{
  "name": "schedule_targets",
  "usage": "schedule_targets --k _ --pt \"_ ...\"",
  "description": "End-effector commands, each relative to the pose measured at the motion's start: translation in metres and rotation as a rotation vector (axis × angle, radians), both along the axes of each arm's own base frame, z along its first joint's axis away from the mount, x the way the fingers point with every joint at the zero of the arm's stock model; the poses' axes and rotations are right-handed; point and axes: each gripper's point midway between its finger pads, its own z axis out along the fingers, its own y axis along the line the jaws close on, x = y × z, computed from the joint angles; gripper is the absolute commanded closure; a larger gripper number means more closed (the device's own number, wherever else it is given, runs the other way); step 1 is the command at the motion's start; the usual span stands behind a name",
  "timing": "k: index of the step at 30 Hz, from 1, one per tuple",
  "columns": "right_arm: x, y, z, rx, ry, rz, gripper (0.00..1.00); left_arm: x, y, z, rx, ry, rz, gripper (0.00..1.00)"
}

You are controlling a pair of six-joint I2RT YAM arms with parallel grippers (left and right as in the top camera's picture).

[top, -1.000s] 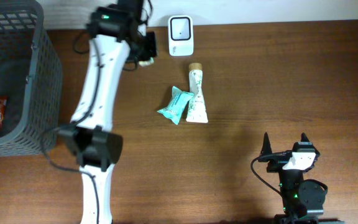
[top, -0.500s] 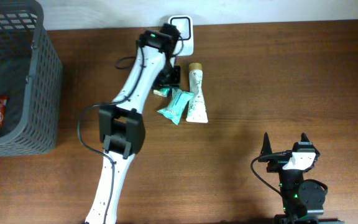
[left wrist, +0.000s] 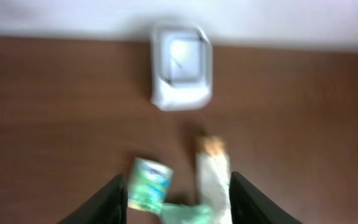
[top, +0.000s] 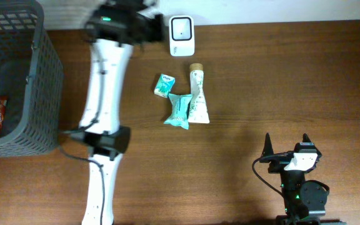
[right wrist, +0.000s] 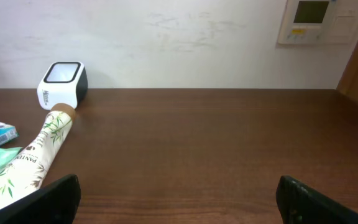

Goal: Scan the item barcode
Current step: 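Carry the tissue pack to the scanner and drop it on the table, then grasp the red candy bar in the basket with the left gripper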

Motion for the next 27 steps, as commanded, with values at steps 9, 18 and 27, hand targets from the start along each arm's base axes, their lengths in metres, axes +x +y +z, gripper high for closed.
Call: schedule_targets --k 9,18,27 --pt "0.000 -0.001 -0.003 -0.006 0.005 -0.002 0.01 -0.017 0.301 0.111 0.183 -0.258 0.660 0.41" --pt "0.000 -0.001 -0.003 -0.006 0.006 -0.002 0.01 -0.096 0.459 0.067 0.418 -0.018 1.053 0.32" --pt "0.000 -0.001 -0.003 -0.006 0.006 -0.002 0.01 -0.156 0.519 -0.113 0.611 0.578 0.823 0.34"
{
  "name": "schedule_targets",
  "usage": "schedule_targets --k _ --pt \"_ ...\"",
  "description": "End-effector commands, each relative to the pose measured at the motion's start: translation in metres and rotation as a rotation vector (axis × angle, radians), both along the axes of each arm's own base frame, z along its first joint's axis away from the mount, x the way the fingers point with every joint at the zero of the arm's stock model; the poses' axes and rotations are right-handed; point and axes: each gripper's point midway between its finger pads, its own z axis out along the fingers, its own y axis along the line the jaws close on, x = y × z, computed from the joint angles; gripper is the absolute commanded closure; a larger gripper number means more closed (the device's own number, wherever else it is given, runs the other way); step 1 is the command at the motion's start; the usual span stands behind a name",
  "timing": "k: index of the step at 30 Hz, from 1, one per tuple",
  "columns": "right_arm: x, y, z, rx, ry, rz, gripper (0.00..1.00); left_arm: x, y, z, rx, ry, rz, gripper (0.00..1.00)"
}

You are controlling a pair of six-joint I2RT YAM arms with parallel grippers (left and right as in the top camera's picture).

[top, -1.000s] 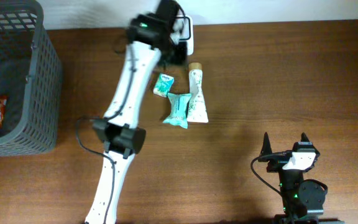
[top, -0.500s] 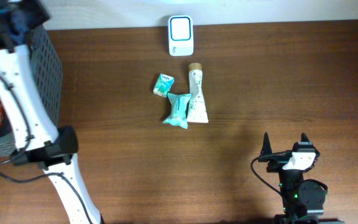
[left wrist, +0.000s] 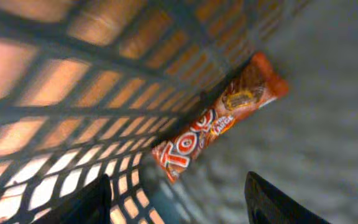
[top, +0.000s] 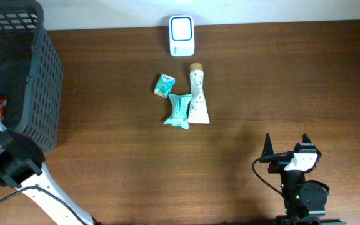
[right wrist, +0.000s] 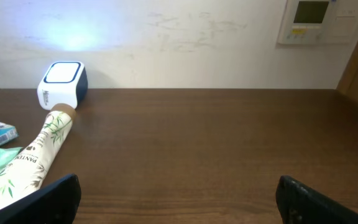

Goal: Scan the item barcode
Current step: 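Grasp the red candy bar in the basket with the left gripper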

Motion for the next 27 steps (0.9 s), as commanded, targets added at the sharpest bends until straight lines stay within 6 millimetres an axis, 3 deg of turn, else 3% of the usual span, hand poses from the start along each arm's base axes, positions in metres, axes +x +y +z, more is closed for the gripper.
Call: schedule_targets --k 1,4,7,10,15,21,24,27 --pt "0.000 -0.001 -0.003 -0.006 0.006 -0.002 0.01 -0.012 -0.003 -0.045 -0.046 0.182 -0.150 0.34" --pt "0.000 -0.001 -0.003 -0.006 0.005 -0.002 0.01 -0.012 -0.008 -0.076 -0.061 0.248 -0.207 0.34" --pt "0.000 -0.001 -0.003 -0.006 0.005 -0.002 0.01 -0.015 -0.004 -0.081 -0.041 0.294 -0.241 0.39" --pt "0.000 -0.001 -0.003 -0.006 0.005 -0.002 0.01 -0.014 0.003 -0.080 0.001 0.314 -0.249 0.36" --pt "0.000 -0.001 -0.003 -0.006 0.005 -0.002 0.01 -0.015 0.004 -0.116 -0.002 0.351 -0.310 0.30" --pt "0.000 -0.001 -0.003 -0.006 0.005 -0.002 0.02 -0.008 0.014 -0.130 -0.028 0.238 -0.302 0.31" --pt "0.000 -0.001 -0.003 -0.006 0.006 -0.002 0.01 -0.013 0.017 -0.138 -0.098 0.179 -0.297 0.35" --pt "0.000 -0.001 -0.003 -0.006 0.006 -0.002 0.01 -0.031 0.025 -0.140 -0.129 0.191 -0.264 0.37"
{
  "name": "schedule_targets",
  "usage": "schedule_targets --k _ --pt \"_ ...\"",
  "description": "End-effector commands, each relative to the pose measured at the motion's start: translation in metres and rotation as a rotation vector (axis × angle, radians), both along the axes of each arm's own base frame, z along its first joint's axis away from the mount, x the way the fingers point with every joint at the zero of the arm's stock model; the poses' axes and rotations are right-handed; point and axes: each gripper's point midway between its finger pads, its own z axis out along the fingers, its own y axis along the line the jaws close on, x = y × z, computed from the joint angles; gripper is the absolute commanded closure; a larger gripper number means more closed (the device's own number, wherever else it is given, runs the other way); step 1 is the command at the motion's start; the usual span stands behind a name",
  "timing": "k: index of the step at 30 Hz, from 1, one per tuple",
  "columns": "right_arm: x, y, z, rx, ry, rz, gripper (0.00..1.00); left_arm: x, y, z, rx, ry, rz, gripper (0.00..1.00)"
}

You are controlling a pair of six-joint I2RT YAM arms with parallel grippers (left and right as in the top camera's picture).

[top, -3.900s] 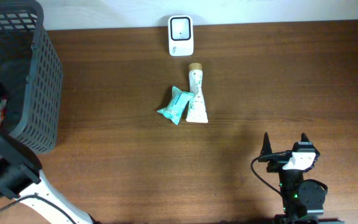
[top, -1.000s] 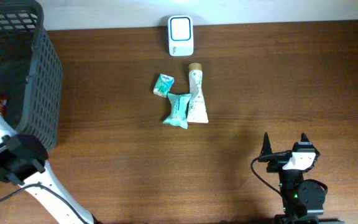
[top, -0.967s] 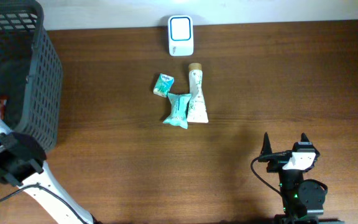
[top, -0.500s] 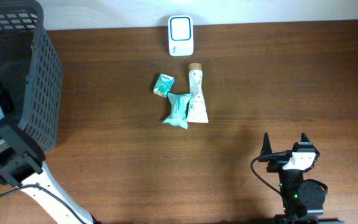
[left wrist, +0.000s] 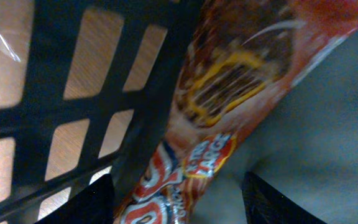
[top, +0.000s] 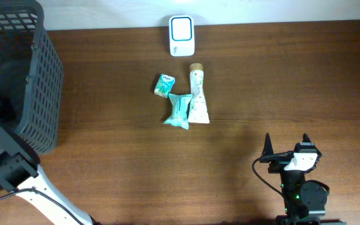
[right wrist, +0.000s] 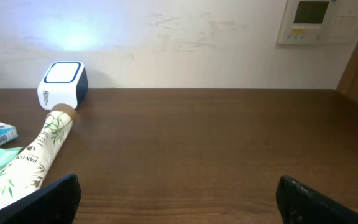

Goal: Scan the item barcode
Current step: 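Grasp the red candy bar in the basket with the left gripper, then place the red candy bar on the table beside the other items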

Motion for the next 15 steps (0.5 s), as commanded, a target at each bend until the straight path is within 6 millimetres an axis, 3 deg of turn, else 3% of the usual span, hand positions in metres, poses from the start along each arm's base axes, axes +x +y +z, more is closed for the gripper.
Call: schedule_targets --k 1,6,7,9,10,13,15 --pt "0.000 -0.001 -0.003 -0.006 0.006 -0.002 0.01 -0.024 0.009 -0.004 -0.057 0.003 0.041 0.37" --pt "0.000 -0.001 -0.003 -0.006 0.006 -0.002 0.01 -0.040 0.004 -0.026 -0.091 0.046 0.049 0.41" --pt "0.000 -0.001 -0.003 -0.006 0.006 -0.002 0.01 -0.044 0.000 -0.035 -0.099 0.056 0.049 0.50" --pt "0.000 -0.001 -0.003 -0.006 0.006 -0.002 0.01 -0.045 -0.001 -0.037 -0.101 0.058 0.049 0.88" --pt "0.000 -0.001 -0.003 -0.006 0.006 -0.002 0.01 -0.043 -0.002 -0.035 -0.099 0.055 0.044 0.98" --pt "0.000 -0.001 -0.003 -0.006 0.006 -0.002 0.01 -0.035 -0.009 -0.023 -0.090 0.041 0.034 1.00" --pt "0.000 -0.001 -0.003 -0.006 0.006 -0.002 0.01 -0.019 -0.014 0.003 -0.066 -0.037 0.043 1.00"
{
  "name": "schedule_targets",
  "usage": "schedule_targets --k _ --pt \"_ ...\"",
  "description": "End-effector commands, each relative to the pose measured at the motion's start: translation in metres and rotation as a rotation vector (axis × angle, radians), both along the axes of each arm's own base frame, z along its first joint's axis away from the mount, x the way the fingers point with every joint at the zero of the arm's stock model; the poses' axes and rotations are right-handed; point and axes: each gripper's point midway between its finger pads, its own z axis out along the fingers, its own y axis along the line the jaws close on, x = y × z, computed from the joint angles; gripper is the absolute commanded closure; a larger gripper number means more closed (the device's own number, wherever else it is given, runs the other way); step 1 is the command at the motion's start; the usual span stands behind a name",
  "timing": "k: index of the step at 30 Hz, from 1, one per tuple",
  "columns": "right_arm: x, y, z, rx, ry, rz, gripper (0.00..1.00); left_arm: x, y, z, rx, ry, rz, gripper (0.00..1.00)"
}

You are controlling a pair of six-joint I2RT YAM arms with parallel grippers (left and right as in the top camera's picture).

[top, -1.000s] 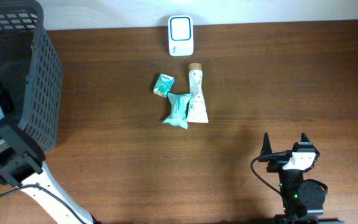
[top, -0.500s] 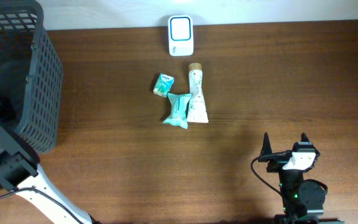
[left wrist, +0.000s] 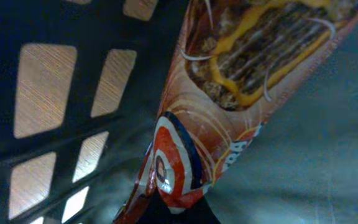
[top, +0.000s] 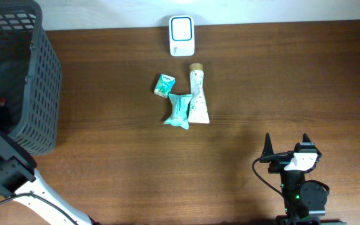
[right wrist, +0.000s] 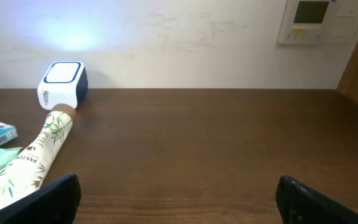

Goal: Scan the item barcode
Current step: 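Place the red candy bar on the table beside the other items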

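A red and orange snack bar lies in the dark mesh basket at the table's left end, against the basket wall. My left gripper is down inside the basket, its two dark fingers pinched together on the wrapper's lower end. In the overhead view the basket rim and the arm hide most of the bar. The white scanner stands at the table's back edge, and it also shows as a white scanner in the right wrist view. My right gripper rests open at the front right with nothing between its fingers.
In the middle of the table lie a small teal pack, a teal pouch and a white tube. The left arm reaches into the basket from the front left corner.
My left gripper's fingers stood apart on either side of the snack bar; now they are shut together on its wrapper, and the bar fills more of the view. The right arm has not moved.
My left gripper was open near the scanner at the back of the table. Then it was inside the basket, open above the snack bar, then close over the bar with its fingers apart. Now it is shut on the bar.
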Motion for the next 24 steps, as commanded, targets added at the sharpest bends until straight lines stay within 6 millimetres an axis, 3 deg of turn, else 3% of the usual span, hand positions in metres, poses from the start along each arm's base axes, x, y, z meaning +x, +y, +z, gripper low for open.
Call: schedule_targets --k 1,5,8,10,12,14,16,18,19,21,23,24 --pt "0.000 -0.001 -0.003 -0.006 0.006 -0.002 0.01 0.017 -0.018 0.027 -0.023 -0.106 0.013 1.00" --pt "0.000 -0.001 -0.003 -0.006 0.006 -0.002 0.01 0.070 -0.055 0.132 -0.017 -0.393 -0.120 1.00" --pt "0.000 -0.001 -0.003 -0.006 0.006 -0.002 0.01 0.093 -0.096 0.219 -0.018 -0.631 -0.205 1.00" --pt "0.000 -0.001 -0.003 -0.006 0.006 -0.002 0.01 0.100 -0.119 0.272 -0.024 -0.806 -0.208 1.00" --pt "0.000 -0.001 -0.003 -0.006 0.006 -0.002 0.01 0.103 -0.158 0.345 -0.094 -1.061 -0.210 1.00" --pt "0.000 -0.001 -0.003 -0.006 0.006 -0.002 0.01 0.100 -0.196 0.386 -0.221 -1.206 -0.254 1.00" --pt "0.000 -0.001 -0.003 -0.006 0.006 -0.002 0.01 0.095 -0.233 0.407 -0.383 -1.277 -0.252 1.00" --pt "0.000 -0.001 -0.003 -0.006 0.006 -0.002 0.01 0.094 -0.287 0.413 -0.590 -1.271 -0.326 1.00" --pt "0.000 -0.001 -0.003 -0.006 0.006 -0.002 0.01 0.094 -0.322 0.408 -0.693 -1.226 -0.392 1.00" --pt "0.000 -0.001 -0.003 -0.006 0.006 -0.002 0.01 0.095 -0.369 0.392 -0.777 -1.137 -0.443 1.00" --pt "0.000 -0.001 -0.003 -0.006 0.006 -0.002 0.01 0.102 -0.414 0.361 -0.786 -1.023 -0.462 1.00" --pt "0.000 -0.001 -0.003 -0.006 0.006 -0.002 0.01 0.104 -0.426 0.346 -0.764 -0.974 -0.454 1.00"
